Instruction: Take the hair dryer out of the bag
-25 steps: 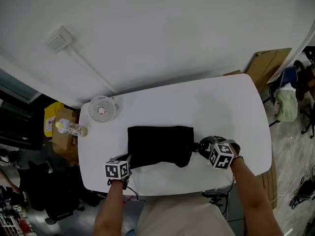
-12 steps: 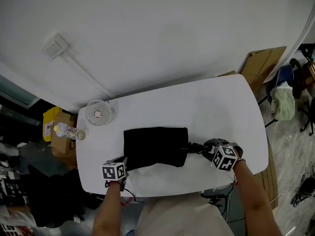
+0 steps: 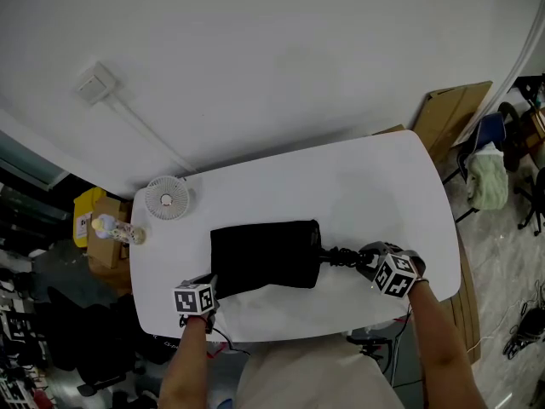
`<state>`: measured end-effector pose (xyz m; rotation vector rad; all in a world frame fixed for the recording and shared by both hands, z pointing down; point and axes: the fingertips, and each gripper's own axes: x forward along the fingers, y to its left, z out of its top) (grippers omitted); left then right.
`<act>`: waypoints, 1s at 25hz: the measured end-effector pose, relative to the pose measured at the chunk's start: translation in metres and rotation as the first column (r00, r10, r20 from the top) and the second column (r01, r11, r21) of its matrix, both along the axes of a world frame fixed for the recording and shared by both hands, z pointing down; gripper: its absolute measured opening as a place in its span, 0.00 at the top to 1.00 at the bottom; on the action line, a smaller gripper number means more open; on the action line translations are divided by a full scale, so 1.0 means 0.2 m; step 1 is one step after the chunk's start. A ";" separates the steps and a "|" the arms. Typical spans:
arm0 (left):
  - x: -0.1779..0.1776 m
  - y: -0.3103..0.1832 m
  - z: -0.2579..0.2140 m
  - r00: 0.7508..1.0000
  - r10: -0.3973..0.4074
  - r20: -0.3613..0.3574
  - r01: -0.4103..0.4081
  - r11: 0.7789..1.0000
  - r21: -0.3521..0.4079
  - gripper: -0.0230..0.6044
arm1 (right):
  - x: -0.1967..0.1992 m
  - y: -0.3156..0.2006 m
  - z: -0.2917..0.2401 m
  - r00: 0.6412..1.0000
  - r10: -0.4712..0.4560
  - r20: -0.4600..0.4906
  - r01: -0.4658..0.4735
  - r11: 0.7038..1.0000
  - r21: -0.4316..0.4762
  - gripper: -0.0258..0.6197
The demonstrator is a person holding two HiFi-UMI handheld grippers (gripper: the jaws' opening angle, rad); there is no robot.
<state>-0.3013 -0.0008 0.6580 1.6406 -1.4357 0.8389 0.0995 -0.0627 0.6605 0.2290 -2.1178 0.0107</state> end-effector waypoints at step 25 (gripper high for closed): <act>-0.01 0.03 0.00 1.000 -0.016 0.013 0.016 1.000 -0.013 0.91 | 0.38 0.00 -0.02 0.978 0.207 0.007 -0.207 0.978 0.008 0.73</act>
